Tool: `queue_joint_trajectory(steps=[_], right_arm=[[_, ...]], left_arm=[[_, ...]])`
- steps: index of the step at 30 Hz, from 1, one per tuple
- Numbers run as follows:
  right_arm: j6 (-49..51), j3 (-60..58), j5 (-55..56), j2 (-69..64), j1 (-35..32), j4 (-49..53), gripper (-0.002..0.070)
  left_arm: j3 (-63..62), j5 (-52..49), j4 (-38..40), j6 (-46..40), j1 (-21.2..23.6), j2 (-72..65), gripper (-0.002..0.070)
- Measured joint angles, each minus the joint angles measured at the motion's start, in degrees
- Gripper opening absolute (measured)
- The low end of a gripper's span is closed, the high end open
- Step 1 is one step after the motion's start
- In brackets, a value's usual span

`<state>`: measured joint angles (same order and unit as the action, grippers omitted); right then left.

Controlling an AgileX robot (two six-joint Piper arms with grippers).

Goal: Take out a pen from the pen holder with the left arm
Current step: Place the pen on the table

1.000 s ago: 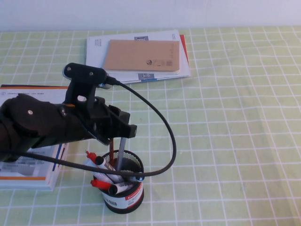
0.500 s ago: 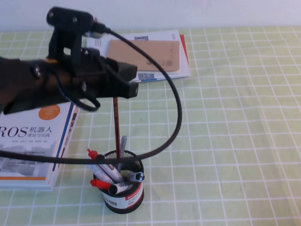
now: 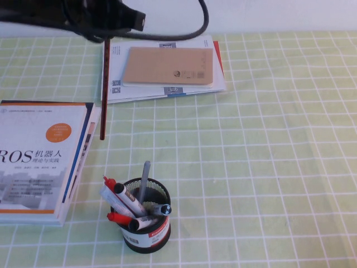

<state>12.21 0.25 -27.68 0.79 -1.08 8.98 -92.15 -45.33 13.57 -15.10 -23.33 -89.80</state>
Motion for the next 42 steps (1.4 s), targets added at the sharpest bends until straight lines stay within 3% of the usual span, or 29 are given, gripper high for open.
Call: queue_joint_trajectory(steps=[9, 13, 26, 42], right_arm=[[0.0, 0.0, 0.0, 0.0, 0.0, 0.0, -0.0013], [0.0, 0.0, 0.0, 0.0, 0.0, 0.0, -0.0013], [0.0, 0.0, 0.0, 0.0, 0.0, 0.0, -0.0013], [0.0, 0.0, 0.0, 0.0, 0.0, 0.0, -0.0013]], left_arm=[[-21.27, -19.54, -2.25, 3.51, 4.24, -23.04, 0.0], [-27.5, -23.41, -5.01, 5.24, 4.75, -30.67, 0.0], [-29.93, -25.0, -6.54, 6.13, 5.11, -42.26, 0.0], [-30.03, -23.06, -6.97, 6.4, 5.11, -46.62, 0.0]])
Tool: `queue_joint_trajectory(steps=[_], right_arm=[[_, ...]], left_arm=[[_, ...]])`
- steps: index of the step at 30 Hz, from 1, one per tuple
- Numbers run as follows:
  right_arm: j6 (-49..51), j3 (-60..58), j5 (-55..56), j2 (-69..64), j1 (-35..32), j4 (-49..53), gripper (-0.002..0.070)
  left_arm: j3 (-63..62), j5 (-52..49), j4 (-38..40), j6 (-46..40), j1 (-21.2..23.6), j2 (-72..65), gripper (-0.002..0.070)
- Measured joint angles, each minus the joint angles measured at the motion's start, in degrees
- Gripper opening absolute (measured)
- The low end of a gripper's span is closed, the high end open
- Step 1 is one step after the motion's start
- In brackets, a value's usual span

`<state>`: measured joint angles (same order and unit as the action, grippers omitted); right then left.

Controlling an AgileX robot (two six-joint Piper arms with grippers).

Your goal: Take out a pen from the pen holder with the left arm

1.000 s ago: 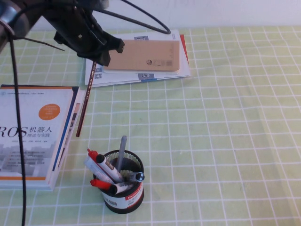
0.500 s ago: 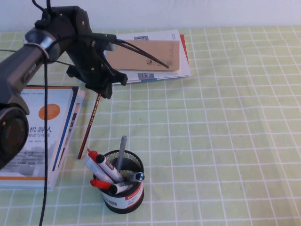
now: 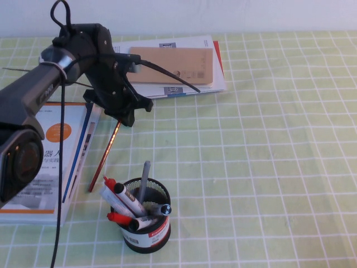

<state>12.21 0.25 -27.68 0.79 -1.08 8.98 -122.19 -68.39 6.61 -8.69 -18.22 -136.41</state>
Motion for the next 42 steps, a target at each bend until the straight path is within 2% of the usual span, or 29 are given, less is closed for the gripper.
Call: queue_joint_trajectory(steps=[6, 9, 17, 21, 24, 28, 30, 35, 42], right_arm=[[0.0, 0.0, 0.0, 0.0, 0.0, 0.0, -0.0013], [0.0, 0.0, 0.0, 0.0, 0.0, 0.0, -0.0013], [0.0, 0.0, 0.0, 0.0, 0.0, 0.0, -0.0013], [0.0, 0.0, 0.0, 0.0, 0.0, 0.0, -0.0013], [0.0, 0.0, 0.0, 0.0, 0.0, 0.0, -0.0013], [0.0, 0.0, 0.0, 0.0, 0.0, 0.0, -0.0013], [0.0, 0.0, 0.0, 0.0, 0.0, 0.0, -0.0013], [0.0, 0.0, 0.0, 0.0, 0.0, 0.0, -0.0013], [0.0, 0.0, 0.0, 0.0, 0.0, 0.0, -0.0013]], left_arm=[[0.0, 0.1, -0.37, -0.3, 0.0, -0.2, 0.0001], [0.0, 0.1, -0.37, -1.59, 0.0, -0.2, 0.0027], [0.0, 0.23, -0.26, -1.97, 0.0, -0.07, 0.0231], [0.0, -0.65, -0.37, -1.97, 0.0, 2.53, 0.027], [0.0, -1.82, -0.79, -1.97, 0.0, 7.25, 0.0246], [0.13, -2.19, -1.89, -1.97, 0.0, 16.59, 0.0074], [1.21, -2.31, -2.28, -1.97, 0.0, 21.4, 0.0034], [12.28, -1.05, -2.36, -1.97, 0.0, 35.81, 0.0004], [39.03, 11.17, -2.51, -1.26, 0.0, 58.26, 0.0]])
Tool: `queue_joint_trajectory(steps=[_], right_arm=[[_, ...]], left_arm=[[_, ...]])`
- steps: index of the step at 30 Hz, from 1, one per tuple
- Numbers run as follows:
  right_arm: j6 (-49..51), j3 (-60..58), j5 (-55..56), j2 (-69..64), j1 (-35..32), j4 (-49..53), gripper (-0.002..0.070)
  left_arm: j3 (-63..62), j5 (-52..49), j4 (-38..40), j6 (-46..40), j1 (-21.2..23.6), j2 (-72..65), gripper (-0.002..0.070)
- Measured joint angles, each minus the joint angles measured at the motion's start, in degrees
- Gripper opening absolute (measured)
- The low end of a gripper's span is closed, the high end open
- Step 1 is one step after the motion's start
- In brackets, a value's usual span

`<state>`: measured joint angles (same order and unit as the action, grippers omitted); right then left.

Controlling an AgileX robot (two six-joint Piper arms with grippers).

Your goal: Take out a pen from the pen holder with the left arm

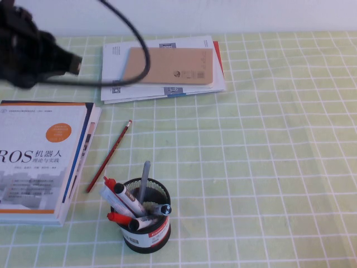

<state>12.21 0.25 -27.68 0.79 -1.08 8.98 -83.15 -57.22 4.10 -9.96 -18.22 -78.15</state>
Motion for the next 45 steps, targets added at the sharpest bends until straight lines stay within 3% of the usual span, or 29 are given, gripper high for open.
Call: queue_joint_trajectory(steps=[12, 23, 31, 37, 45], right_arm=[[0.0, 0.0, 0.0, 0.0, 0.0, 0.0, -0.0013], [0.0, 0.0, 0.0, 0.0, 0.0, 0.0, -0.0012], [0.0, 0.0, 0.01, 0.0, 0.0, 0.0, -0.0013], [0.0, 0.0, 0.01, 0.0, 0.0, 0.0, -0.0013], [0.0, 0.0, 0.01, 0.0, 0.0, 0.0, -0.0013]], left_arm=[[44.99, 25.23, 3.07, 2.33, 0.0, 45.42, 0.0], [61.77, 27.7, -1.91, 3.32, 0.0, 76.1, 0.0], [65.18, 29.15, -4.98, 6.73, 0.0, 78.93, 0.0], [72.49, 37.71, -10.96, 10.57, 0.97, 78.97, 0.0], [83.31, 48.74, -7.07, 9.42, 15.01, 78.97, 0.0]])
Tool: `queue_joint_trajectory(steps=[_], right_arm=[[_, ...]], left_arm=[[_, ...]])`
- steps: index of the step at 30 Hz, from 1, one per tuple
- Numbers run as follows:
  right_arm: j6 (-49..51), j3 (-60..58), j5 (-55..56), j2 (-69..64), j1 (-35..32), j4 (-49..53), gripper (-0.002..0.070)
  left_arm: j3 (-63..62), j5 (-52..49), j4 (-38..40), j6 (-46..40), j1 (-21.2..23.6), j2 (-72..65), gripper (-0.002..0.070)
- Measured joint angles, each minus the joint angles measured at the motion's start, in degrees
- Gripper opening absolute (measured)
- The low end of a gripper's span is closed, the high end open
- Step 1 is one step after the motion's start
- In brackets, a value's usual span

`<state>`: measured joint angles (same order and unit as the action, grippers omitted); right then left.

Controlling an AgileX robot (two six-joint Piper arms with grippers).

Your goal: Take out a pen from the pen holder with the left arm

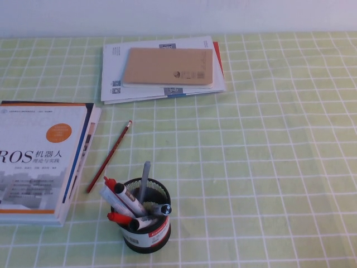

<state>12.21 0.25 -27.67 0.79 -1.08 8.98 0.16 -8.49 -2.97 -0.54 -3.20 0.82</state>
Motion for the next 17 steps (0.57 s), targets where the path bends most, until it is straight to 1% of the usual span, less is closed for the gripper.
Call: queue_joint_trajectory(steps=[2, 6, 12, 17], right_arm=[[0.0, 0.0, 0.0, 0.0, 0.0, 0.0, -0.0012], [0.0, 0.0, 0.0, 0.0, 0.0, 0.0, -0.0013], [0.0, 0.0, 0.0, 0.0, 0.0, 0.0, -0.0013], [0.0, 0.0, 0.0, 0.0, 0.0, 0.0, -0.0013]], left_arm=[[1.11, 1.12, 1.69, 0.0, 1.82, 0.0, 0.0], [1.23, -0.09, 3.3, 0.12, 2.68, 0.0, 0.0], [1.23, -10.13, 2.97, 0.12, 2.67, 0.0, 0.0], [1.23, -13.16, 2.67, 0.12, 2.67, 0.0, 0.0]])
